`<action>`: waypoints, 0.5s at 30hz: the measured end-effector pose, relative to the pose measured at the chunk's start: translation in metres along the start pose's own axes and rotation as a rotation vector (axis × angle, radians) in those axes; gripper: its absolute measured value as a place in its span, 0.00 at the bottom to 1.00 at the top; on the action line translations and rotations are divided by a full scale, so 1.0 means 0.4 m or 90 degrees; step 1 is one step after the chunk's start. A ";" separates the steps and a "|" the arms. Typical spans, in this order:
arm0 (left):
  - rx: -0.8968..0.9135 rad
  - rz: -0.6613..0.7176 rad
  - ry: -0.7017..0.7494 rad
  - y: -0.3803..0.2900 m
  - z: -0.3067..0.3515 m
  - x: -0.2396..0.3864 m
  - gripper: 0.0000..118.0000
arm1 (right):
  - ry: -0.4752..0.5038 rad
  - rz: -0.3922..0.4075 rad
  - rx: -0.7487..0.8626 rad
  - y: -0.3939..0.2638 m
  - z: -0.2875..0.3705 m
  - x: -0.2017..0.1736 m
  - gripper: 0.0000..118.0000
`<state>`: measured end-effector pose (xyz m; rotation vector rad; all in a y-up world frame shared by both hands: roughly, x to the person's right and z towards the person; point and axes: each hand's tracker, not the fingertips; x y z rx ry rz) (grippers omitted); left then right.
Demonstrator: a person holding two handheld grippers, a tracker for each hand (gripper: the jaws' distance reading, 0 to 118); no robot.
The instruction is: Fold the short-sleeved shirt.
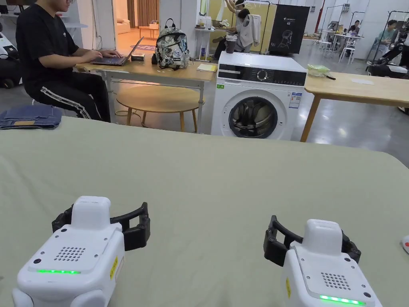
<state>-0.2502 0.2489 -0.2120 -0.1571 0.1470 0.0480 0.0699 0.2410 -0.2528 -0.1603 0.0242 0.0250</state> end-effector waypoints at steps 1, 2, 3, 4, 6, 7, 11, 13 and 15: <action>0.000 0.002 -0.004 0.000 -0.001 -0.001 0.88 | 0.002 0.000 0.000 0.003 0.001 0.001 0.83; 0.000 0.004 -0.007 0.000 -0.002 -0.001 0.88 | 0.008 -0.004 0.000 0.006 0.002 0.003 0.83; 0.001 0.006 -0.009 0.000 -0.002 -0.001 0.88 | 0.015 -0.010 -0.001 0.010 0.001 0.005 0.83; 0.001 0.007 -0.009 -0.001 -0.003 -0.001 0.88 | 0.023 -0.016 -0.008 0.015 0.000 0.006 0.83; 0.001 0.008 -0.009 -0.002 -0.006 0.000 0.88 | 0.030 -0.025 -0.016 0.020 -0.002 0.007 0.83; 0.000 0.009 -0.009 -0.005 -0.007 -0.001 0.88 | 0.027 -0.032 -0.021 0.023 -0.004 0.005 0.83; -0.001 0.002 -0.017 -0.007 -0.008 0.004 0.88 | -0.003 -0.055 -0.037 0.029 -0.011 0.001 0.83; 0.002 -0.007 -0.023 -0.007 -0.007 0.007 0.88 | -0.005 -0.066 -0.045 0.033 -0.014 0.004 0.83; 0.004 -0.007 -0.033 -0.006 -0.006 0.008 0.88 | -0.005 -0.085 -0.056 0.037 -0.016 0.006 0.83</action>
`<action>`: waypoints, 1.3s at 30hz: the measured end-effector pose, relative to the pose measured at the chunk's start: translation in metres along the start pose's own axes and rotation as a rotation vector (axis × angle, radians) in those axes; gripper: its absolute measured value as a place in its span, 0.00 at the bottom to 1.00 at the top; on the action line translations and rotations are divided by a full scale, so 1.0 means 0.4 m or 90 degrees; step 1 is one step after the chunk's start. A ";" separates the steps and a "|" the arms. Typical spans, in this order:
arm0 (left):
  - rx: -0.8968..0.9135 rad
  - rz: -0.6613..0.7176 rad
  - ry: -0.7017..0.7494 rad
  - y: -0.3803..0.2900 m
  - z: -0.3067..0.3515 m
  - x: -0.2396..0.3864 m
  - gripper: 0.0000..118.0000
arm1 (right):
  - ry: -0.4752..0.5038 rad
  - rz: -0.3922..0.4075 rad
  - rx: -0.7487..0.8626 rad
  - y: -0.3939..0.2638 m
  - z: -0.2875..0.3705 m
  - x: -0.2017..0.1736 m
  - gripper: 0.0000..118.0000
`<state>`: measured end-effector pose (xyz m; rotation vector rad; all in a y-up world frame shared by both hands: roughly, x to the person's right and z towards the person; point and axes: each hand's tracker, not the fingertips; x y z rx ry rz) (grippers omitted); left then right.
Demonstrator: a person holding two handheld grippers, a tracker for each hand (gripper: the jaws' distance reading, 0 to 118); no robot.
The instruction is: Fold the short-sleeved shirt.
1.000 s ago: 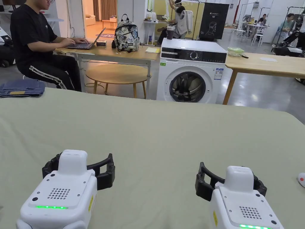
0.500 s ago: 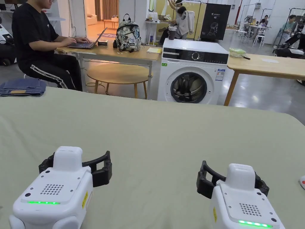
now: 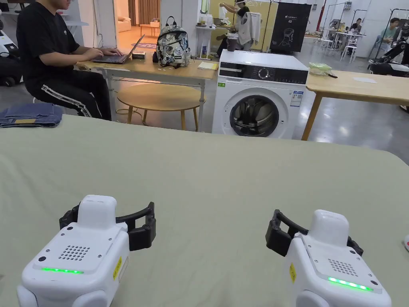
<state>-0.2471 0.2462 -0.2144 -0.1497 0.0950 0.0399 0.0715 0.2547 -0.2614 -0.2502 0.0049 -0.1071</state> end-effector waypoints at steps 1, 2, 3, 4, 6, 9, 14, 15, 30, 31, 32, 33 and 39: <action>-0.002 0.006 0.002 0.001 -0.002 0.000 0.88 | 0.003 -0.007 -0.007 0.004 -0.001 0.003 0.83; -0.004 0.017 0.001 0.002 -0.005 -0.002 0.88 | 0.008 -0.016 -0.009 0.006 -0.003 0.007 0.83; -0.009 0.026 0.000 0.001 -0.010 -0.005 0.88 | 0.014 -0.039 -0.013 0.007 -0.004 0.011 0.83; -0.014 0.028 -0.002 0.001 -0.015 -0.006 0.88 | 0.015 -0.060 -0.020 0.010 -0.006 0.016 0.83; -0.024 0.023 -0.005 -0.001 -0.022 -0.008 0.88 | 0.010 -0.078 -0.037 0.020 -0.012 0.023 0.83; -0.033 0.016 -0.005 -0.003 -0.025 -0.006 0.88 | -0.017 -0.067 -0.050 0.035 -0.010 0.020 0.83; -0.030 0.019 -0.007 0.001 -0.025 0.001 0.88 | -0.044 -0.030 -0.053 0.027 -0.032 0.014 0.83; -0.026 0.017 -0.004 0.002 -0.025 0.005 0.88 | -0.040 -0.026 -0.053 0.025 -0.028 0.009 0.83; -0.024 -0.006 0.005 -0.008 -0.028 0.014 0.88 | -0.062 0.004 -0.064 0.001 -0.041 -0.008 0.83; -0.024 -0.003 0.005 -0.008 -0.027 0.010 0.88 | -0.062 0.006 -0.063 0.001 -0.040 -0.010 0.83; -0.026 0.002 0.005 -0.009 -0.027 0.007 0.88 | -0.062 0.009 -0.062 0.001 -0.040 -0.012 0.83; -0.028 0.007 0.008 -0.009 -0.027 0.005 0.88 | -0.062 0.012 -0.060 0.001 -0.040 -0.013 0.83; -0.031 0.024 0.002 -0.009 -0.020 -0.004 0.88 | -0.055 0.034 -0.061 0.002 -0.011 -0.026 0.83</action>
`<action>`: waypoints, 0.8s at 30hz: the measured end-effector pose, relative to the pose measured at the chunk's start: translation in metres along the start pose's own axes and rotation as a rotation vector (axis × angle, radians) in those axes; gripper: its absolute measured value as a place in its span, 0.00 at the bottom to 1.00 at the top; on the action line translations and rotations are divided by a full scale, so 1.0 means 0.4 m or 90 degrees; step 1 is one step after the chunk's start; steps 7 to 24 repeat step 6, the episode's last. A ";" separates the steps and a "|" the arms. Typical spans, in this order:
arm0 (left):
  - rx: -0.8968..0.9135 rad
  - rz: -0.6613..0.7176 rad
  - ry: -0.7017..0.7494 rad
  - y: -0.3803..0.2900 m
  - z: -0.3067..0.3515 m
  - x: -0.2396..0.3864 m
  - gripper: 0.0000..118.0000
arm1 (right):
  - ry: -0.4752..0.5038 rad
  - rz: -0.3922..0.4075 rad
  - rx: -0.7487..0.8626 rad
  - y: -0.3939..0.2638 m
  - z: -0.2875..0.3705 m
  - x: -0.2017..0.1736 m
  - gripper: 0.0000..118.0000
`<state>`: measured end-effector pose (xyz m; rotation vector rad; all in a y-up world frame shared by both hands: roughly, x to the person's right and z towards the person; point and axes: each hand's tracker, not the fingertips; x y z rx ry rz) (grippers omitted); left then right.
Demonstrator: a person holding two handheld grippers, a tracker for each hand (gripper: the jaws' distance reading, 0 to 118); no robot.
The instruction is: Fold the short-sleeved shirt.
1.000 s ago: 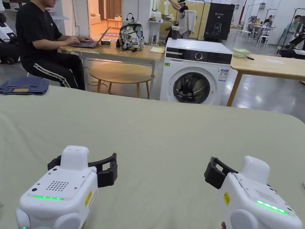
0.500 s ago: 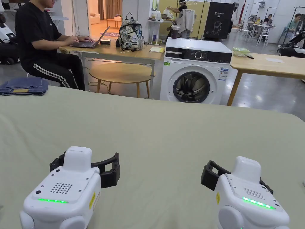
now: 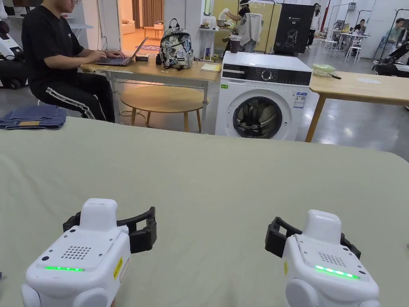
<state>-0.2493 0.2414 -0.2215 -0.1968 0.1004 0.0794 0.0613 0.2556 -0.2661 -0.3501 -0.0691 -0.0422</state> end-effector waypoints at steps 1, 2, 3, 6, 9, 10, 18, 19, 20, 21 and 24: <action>-0.001 0.000 -0.002 -0.002 0.000 -0.002 0.88 | 0.006 0.001 0.001 -0.001 0.004 -0.001 0.83; -0.002 -0.001 -0.003 -0.002 0.000 -0.001 0.88 | 0.008 0.002 0.002 -0.001 0.006 -0.002 0.83; -0.004 -0.001 -0.003 -0.003 0.000 -0.001 0.88 | 0.008 0.005 0.007 -0.003 0.007 -0.004 0.83; -0.007 -0.001 -0.005 -0.006 0.001 0.000 0.88 | 0.001 0.013 0.011 -0.002 0.004 -0.006 0.83; -0.007 -0.001 -0.005 -0.006 0.001 0.000 0.88 | 0.001 0.013 0.011 -0.002 0.004 -0.006 0.83; -0.007 -0.001 -0.005 -0.006 0.001 0.000 0.88 | 0.001 0.013 0.011 -0.002 0.004 -0.006 0.83; -0.007 -0.001 -0.005 -0.006 0.001 0.000 0.88 | 0.001 0.013 0.011 -0.002 0.004 -0.006 0.83; -0.007 -0.001 -0.005 -0.006 0.001 0.000 0.88 | 0.001 0.013 0.011 -0.002 0.004 -0.006 0.83; -0.007 -0.001 -0.005 -0.006 0.001 0.000 0.88 | 0.001 0.013 0.011 -0.002 0.004 -0.006 0.83; -0.007 -0.001 -0.005 -0.006 0.001 0.000 0.88 | 0.001 0.013 0.011 -0.002 0.004 -0.006 0.83; -0.007 -0.001 -0.005 -0.006 0.001 0.000 0.88 | 0.001 0.013 0.011 -0.002 0.004 -0.006 0.83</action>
